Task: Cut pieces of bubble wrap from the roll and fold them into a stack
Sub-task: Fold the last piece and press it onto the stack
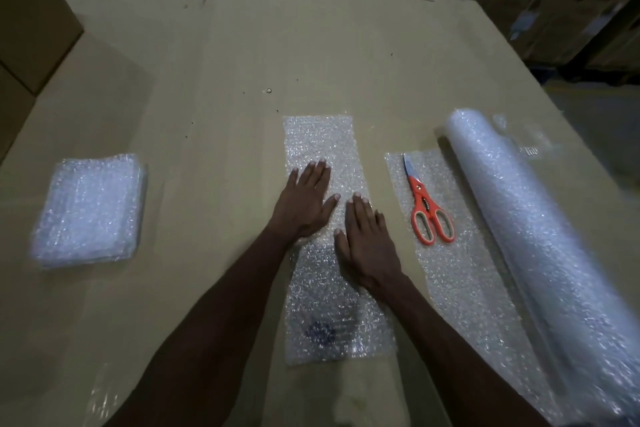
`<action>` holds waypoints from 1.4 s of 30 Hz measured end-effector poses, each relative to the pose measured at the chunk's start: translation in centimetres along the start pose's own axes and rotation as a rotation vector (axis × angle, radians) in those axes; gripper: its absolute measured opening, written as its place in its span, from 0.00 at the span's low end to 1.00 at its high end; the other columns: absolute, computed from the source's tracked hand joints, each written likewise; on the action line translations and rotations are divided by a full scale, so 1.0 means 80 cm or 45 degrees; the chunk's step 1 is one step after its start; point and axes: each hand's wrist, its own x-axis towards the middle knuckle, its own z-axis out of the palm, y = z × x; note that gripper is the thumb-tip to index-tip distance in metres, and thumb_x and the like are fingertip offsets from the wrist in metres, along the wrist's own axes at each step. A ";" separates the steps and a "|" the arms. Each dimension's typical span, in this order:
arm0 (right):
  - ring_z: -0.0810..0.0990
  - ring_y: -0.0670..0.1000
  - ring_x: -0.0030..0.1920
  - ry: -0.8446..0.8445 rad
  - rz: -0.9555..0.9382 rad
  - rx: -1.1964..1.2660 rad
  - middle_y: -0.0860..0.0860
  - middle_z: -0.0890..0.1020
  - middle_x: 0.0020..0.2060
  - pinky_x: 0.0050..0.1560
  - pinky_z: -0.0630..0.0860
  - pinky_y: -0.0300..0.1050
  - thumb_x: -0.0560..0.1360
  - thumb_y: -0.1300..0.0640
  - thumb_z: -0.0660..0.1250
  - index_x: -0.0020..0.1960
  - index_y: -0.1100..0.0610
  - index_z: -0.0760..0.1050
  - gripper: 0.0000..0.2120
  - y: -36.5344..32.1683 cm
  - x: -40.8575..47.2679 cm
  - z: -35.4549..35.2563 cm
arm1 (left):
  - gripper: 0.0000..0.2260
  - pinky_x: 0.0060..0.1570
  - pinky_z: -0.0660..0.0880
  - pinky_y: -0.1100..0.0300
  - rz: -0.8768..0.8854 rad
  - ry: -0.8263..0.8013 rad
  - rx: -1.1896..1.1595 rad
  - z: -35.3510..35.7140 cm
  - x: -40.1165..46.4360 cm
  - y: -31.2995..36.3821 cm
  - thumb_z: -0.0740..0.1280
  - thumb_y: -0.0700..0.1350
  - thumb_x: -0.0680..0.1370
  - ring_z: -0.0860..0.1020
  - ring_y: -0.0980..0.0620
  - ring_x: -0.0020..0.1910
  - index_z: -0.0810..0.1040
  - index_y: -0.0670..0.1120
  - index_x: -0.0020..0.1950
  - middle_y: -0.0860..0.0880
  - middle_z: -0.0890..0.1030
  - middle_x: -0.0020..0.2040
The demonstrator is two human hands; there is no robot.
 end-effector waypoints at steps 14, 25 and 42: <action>0.56 0.60 0.81 0.094 -0.342 0.157 0.61 0.59 0.81 0.78 0.59 0.63 0.84 0.47 0.57 0.79 0.64 0.62 0.29 0.021 -0.074 -0.025 | 0.30 0.72 0.63 0.41 0.179 0.048 -0.076 -0.010 -0.181 0.033 0.54 0.60 0.81 0.66 0.41 0.75 0.70 0.40 0.73 0.39 0.67 0.76; 0.65 0.47 0.77 -0.017 -0.559 0.304 0.48 0.68 0.78 0.74 0.67 0.47 0.74 0.32 0.67 0.76 0.55 0.71 0.39 0.066 -0.196 0.003 | 0.22 0.56 0.79 0.53 0.193 0.121 -0.200 0.001 -0.307 0.085 0.67 0.64 0.76 0.75 0.54 0.68 0.78 0.53 0.66 0.52 0.74 0.72; 0.79 0.58 0.67 0.084 -0.621 0.313 0.51 0.75 0.72 0.64 0.76 0.53 0.72 0.75 0.66 0.69 0.53 0.80 0.30 0.072 -0.235 -0.032 | 0.26 0.46 0.78 0.52 0.051 0.069 -0.034 -0.010 -0.337 0.139 0.68 0.34 0.74 0.81 0.42 0.57 0.75 0.50 0.70 0.50 0.76 0.70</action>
